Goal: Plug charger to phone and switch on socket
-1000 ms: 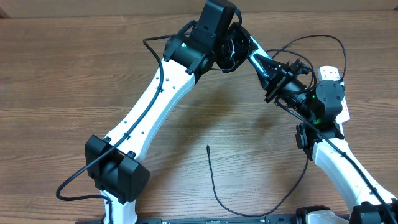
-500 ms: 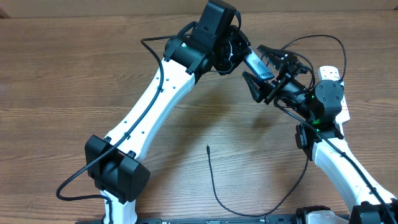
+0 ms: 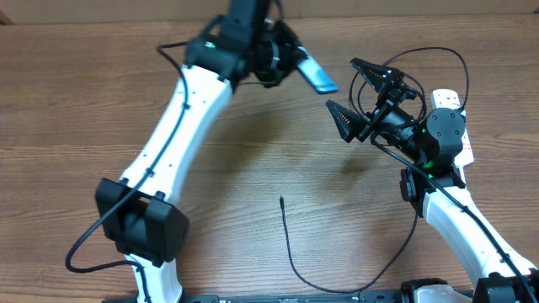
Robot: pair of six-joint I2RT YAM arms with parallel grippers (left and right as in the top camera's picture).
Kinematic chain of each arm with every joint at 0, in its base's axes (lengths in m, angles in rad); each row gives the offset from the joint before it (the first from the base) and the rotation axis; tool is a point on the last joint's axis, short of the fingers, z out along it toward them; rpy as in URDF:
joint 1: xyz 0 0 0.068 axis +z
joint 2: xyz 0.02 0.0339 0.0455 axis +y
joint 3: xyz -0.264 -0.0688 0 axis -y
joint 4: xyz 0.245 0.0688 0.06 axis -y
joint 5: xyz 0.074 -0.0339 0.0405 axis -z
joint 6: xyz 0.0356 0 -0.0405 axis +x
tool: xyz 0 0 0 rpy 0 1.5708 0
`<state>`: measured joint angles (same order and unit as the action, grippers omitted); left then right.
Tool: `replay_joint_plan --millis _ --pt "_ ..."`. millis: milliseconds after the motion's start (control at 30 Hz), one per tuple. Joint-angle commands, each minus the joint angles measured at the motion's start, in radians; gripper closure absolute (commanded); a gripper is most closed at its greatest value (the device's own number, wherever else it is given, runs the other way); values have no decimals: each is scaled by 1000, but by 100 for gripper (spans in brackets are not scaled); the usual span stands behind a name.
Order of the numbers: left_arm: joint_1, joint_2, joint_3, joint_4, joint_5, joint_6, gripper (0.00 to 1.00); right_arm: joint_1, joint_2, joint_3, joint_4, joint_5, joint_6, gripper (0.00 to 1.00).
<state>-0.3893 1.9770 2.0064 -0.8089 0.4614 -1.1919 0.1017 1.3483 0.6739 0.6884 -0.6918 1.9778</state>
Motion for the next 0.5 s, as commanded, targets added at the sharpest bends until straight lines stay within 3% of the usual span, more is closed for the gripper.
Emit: replay_joint_plan --millis 0,467 --pt "82 -19 18 -42 161 156 96 1 -11 14 6 -16 -73 0" --pt "313 -19 18 -306 473 713 96 1 -11 14 -51 -99 -421 0"
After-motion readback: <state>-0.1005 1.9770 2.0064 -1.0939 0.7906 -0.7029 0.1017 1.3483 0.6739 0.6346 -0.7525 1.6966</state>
